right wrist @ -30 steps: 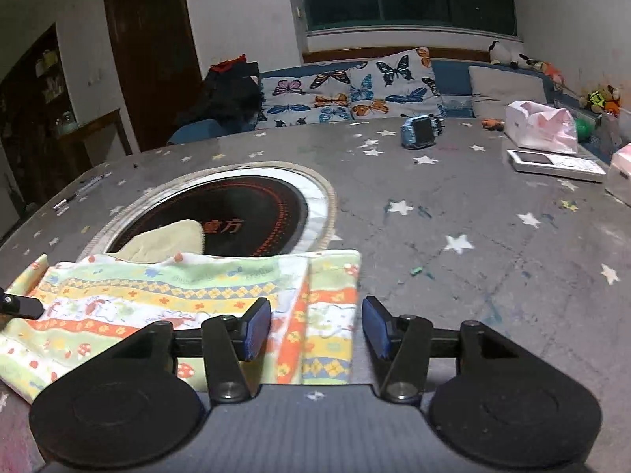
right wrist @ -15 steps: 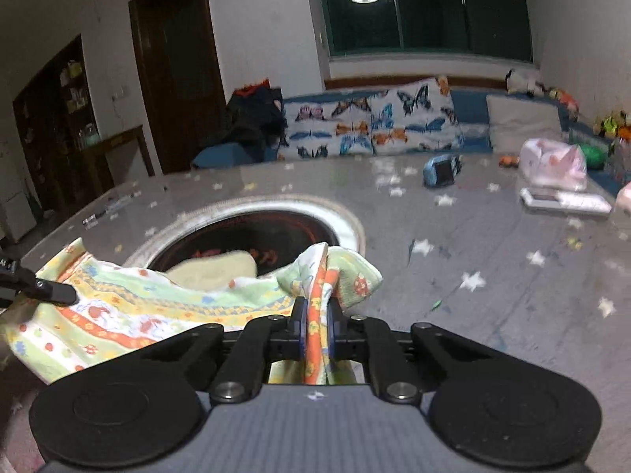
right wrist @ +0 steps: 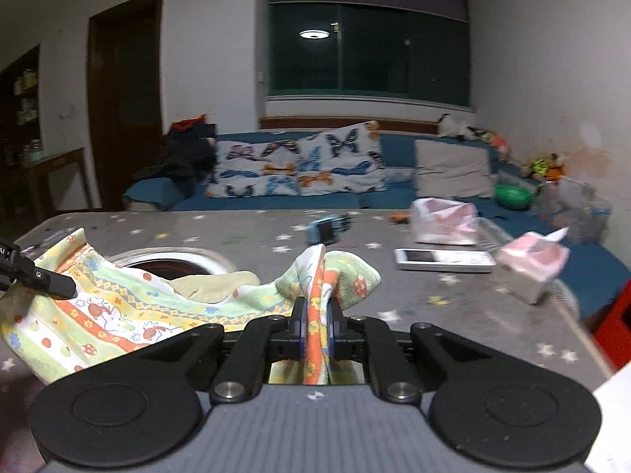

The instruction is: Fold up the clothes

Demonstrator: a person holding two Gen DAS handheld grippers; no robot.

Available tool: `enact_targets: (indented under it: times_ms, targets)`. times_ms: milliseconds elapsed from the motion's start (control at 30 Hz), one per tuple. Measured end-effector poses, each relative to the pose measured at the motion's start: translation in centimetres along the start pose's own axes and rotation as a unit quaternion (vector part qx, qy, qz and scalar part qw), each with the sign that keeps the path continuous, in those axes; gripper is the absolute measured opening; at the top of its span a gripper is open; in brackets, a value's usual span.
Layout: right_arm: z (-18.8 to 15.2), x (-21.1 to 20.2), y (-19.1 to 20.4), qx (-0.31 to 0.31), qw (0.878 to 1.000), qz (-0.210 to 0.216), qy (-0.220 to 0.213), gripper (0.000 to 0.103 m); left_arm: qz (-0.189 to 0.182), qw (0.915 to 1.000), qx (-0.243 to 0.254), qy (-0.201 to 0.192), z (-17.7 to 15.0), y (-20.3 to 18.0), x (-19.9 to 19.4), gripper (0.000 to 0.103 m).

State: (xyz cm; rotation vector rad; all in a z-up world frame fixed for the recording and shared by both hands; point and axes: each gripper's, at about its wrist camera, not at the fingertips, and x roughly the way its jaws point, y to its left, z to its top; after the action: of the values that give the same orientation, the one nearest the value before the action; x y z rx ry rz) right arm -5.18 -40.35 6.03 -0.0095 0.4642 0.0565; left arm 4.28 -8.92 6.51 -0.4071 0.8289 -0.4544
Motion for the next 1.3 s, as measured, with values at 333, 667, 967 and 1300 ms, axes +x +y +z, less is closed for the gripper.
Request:
enact_targets:
  times_ms: [333, 667, 967, 1300]
  targets:
    - [0.1, 0.1, -5.0, 0.008, 0.999, -0.053, 0.004, 0.008, -0.008, 0.9988, 0.041, 0.025, 0.7, -5.4, 5.5, 0.010]
    - [-0.9, 1.8, -8.0, 0.022, 0.997, -0.071, 0.021, 0.008, -0.006, 0.9972, 0.056, 0.049, 0.9, -7.0, 9.0, 0.010]
    - [-2.7, 3.4, -9.3, 0.035, 0.994, -0.087, 0.054, 0.009, 0.007, 0.9955, 0.055, 0.077, -0.2, -6.3, 11.0, 0.010]
    - [-3.4, 4.4, -10.5, 0.042, 0.992, -0.100, 0.071, 0.015, 0.034, 0.9929, 0.062, 0.095, -1.0, -5.2, 12.0, 0.018]
